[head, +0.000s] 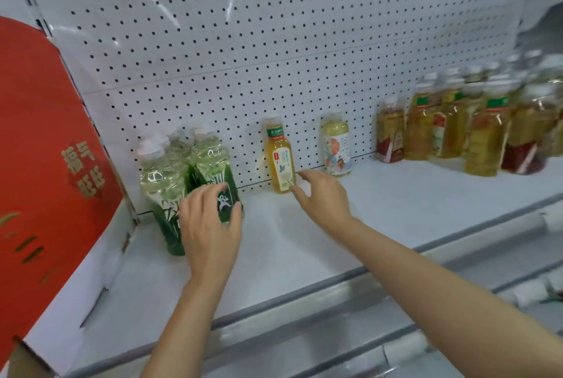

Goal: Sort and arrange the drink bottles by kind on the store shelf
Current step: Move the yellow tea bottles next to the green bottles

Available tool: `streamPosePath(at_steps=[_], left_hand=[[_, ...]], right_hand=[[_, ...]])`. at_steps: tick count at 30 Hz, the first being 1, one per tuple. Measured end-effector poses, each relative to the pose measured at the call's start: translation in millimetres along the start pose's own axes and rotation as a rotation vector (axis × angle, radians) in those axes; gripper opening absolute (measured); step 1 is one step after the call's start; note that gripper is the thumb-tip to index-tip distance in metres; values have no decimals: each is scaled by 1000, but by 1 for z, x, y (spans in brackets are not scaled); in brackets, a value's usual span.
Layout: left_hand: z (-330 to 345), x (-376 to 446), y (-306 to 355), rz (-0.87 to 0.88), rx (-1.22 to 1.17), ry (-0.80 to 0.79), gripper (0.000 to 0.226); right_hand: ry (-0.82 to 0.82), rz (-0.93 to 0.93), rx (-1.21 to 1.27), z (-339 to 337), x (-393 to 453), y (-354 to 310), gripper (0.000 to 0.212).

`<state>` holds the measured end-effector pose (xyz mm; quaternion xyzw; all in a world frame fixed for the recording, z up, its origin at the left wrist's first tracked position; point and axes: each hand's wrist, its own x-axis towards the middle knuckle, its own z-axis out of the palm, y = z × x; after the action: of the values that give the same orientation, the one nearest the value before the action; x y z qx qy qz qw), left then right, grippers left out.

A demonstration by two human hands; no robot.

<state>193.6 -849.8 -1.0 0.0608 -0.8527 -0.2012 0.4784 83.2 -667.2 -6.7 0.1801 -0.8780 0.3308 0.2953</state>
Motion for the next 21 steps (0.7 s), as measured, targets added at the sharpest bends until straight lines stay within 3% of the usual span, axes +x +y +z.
streamPosePath(at_steps=[5,10,21], left_hand=[[40,-14,63,129,9,-302,35],[75,-35,127,135,-7,-460,39],[146,-81,246,171,-128,-605,38]], right_hand=[[79,16,-123,-68,-26,59,33],[98,84,-207,-128,-55,120,36],[125,241,-328,-233,-104,223,36]])
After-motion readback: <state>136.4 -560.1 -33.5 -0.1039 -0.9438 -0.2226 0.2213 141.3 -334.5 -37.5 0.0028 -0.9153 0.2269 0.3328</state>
